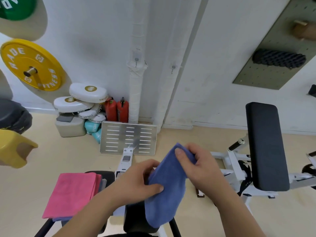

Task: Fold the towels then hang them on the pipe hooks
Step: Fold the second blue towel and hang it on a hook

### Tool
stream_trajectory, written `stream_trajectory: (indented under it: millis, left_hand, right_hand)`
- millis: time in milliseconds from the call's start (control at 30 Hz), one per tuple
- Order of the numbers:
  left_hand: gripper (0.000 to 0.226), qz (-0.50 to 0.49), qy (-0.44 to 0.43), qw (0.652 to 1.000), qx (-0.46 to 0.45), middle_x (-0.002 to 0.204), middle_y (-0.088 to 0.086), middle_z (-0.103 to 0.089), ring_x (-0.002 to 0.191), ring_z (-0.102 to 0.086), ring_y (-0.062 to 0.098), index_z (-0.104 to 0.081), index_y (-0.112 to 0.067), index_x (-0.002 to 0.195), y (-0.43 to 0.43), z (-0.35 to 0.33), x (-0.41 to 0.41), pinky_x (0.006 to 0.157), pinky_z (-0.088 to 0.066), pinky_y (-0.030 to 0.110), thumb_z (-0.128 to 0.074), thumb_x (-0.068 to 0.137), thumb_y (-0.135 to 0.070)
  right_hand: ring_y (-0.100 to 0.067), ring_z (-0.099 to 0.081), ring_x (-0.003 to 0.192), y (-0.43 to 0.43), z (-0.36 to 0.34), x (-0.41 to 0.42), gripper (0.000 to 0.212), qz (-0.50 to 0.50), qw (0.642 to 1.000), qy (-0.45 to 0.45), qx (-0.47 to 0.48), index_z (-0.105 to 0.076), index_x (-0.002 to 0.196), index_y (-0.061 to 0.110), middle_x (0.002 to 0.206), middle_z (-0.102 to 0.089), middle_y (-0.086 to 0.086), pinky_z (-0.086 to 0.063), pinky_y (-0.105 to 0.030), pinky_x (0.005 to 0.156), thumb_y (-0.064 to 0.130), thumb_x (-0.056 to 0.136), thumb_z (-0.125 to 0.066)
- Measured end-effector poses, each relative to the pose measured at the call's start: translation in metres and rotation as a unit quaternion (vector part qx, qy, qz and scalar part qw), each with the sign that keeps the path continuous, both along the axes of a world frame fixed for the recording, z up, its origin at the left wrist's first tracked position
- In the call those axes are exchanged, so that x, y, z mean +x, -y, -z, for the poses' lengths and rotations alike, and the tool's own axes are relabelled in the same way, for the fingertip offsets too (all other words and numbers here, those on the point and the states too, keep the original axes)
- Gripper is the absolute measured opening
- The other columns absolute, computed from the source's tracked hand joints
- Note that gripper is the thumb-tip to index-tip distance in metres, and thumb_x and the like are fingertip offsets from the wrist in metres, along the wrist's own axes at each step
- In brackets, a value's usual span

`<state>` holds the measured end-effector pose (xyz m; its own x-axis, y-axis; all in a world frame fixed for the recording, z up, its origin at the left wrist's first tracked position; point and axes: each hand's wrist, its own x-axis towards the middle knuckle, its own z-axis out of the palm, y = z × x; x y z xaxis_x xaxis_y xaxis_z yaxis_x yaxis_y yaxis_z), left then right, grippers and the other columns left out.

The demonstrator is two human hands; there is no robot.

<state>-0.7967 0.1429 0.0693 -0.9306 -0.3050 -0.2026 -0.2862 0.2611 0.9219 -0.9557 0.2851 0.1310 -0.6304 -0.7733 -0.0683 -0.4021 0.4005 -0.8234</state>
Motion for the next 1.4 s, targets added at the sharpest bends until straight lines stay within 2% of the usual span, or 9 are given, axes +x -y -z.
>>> stream_trajectory:
  millis: [100,233,300,433,633,800,967,1167,1400]
  left_hand:
    - [0.026,0.015,0.091,0.992,-0.082,0.087,-0.011,-0.071,0.083,-0.068,0.012,-0.064,-0.035,0.094,0.0,0.024,-0.002,0.08,-0.059,0.042,-0.073,0.071,-0.041]
    - [0.017,0.031,0.152,0.979,-0.129,0.078,-0.003,-0.066,0.068,-0.057,0.009,-0.062,-0.024,0.081,0.003,0.05,0.002,0.07,-0.052,0.03,-0.066,0.075,-0.04]
    - [0.011,0.021,0.146,0.982,-0.117,0.073,-0.004,-0.062,0.065,-0.052,0.006,-0.06,-0.024,0.077,0.004,0.058,0.004,0.068,-0.049,0.029,-0.061,0.08,-0.034]
    - [0.013,-0.04,0.082,0.992,-0.083,0.089,-0.022,-0.069,0.083,-0.065,0.001,-0.062,-0.038,0.098,0.005,0.061,0.005,0.075,-0.05,0.019,-0.062,0.092,-0.027]
    - [0.022,-0.071,0.022,0.995,-0.071,0.091,-0.018,-0.066,0.073,-0.063,0.003,-0.061,-0.04,0.099,-0.003,0.051,0.018,0.068,-0.05,0.017,-0.069,0.093,-0.02]
    - [0.025,-0.028,0.061,0.992,-0.108,0.103,-0.034,-0.064,0.095,-0.064,-0.005,-0.069,-0.044,0.104,-0.007,0.059,0.019,0.08,-0.051,0.015,-0.077,0.082,-0.035]
    - [0.006,0.02,0.098,0.978,-0.183,0.088,-0.02,-0.066,0.086,-0.063,0.001,-0.068,-0.038,0.082,-0.009,0.068,0.023,0.08,-0.056,0.025,-0.073,0.079,-0.041]
    - [0.01,-0.142,0.048,0.985,-0.089,0.086,-0.018,-0.069,0.082,-0.064,0.002,-0.068,-0.032,0.085,-0.005,0.067,0.035,0.07,-0.05,0.019,-0.069,0.093,-0.026]
    - [0.026,-0.309,0.018,0.95,-0.036,0.095,-0.02,-0.068,0.092,-0.064,0.003,-0.06,-0.04,0.11,0.003,0.064,0.045,0.077,-0.05,0.019,-0.073,0.092,-0.026]
  right_hand:
    - [-0.017,-0.045,0.06,-0.008,0.004,-0.016,0.036,0.103,0.995,-0.001,-0.006,-0.052,0.08,0.006,0.064,-0.044,0.0,-0.048,-0.045,0.054,0.034,0.101,-0.059]
    - [-0.02,-0.042,0.063,-0.028,0.008,-0.035,0.042,0.208,0.978,-0.007,-0.02,-0.05,0.084,-0.002,0.069,-0.045,-0.008,-0.037,-0.029,0.053,0.035,0.103,-0.055]
    - [-0.02,-0.042,0.065,-0.036,0.014,-0.04,0.045,0.243,0.969,0.024,-0.025,-0.051,0.087,-0.004,0.072,-0.046,-0.008,-0.036,-0.031,0.057,0.037,0.104,-0.054]
    - [-0.021,-0.043,0.066,-0.049,0.029,-0.045,0.045,0.287,0.957,0.049,-0.011,-0.051,0.087,-0.003,0.073,-0.047,-0.008,-0.037,-0.033,0.059,0.039,0.104,-0.052]
    - [-0.022,-0.051,0.07,-0.059,0.033,-0.048,0.035,0.287,0.958,0.015,-0.002,-0.06,0.084,0.008,0.074,-0.057,-0.012,-0.041,-0.031,0.06,0.035,0.105,-0.052]
    - [-0.024,-0.062,0.08,-0.059,0.031,-0.045,0.029,0.264,0.964,-0.023,0.014,-0.065,0.086,0.017,0.081,-0.067,-0.008,-0.046,-0.03,0.063,0.037,0.103,-0.053]
    - [-0.014,-0.065,0.082,-0.058,0.036,-0.043,0.022,0.246,0.967,-0.05,0.037,-0.069,0.093,0.029,0.082,-0.07,0.008,-0.053,-0.037,0.072,0.04,0.103,-0.053]
    - [-0.028,-0.063,0.086,-0.068,0.046,-0.044,0.028,0.268,0.962,-0.033,0.045,-0.064,0.092,0.012,0.086,-0.067,-0.011,-0.044,-0.03,0.066,0.034,0.104,-0.052]
    - [-0.015,-0.061,0.077,-0.072,0.055,-0.025,0.009,0.243,0.968,0.02,0.058,-0.061,0.095,0.024,0.086,-0.07,-0.009,-0.042,-0.025,0.063,0.025,0.103,-0.057]
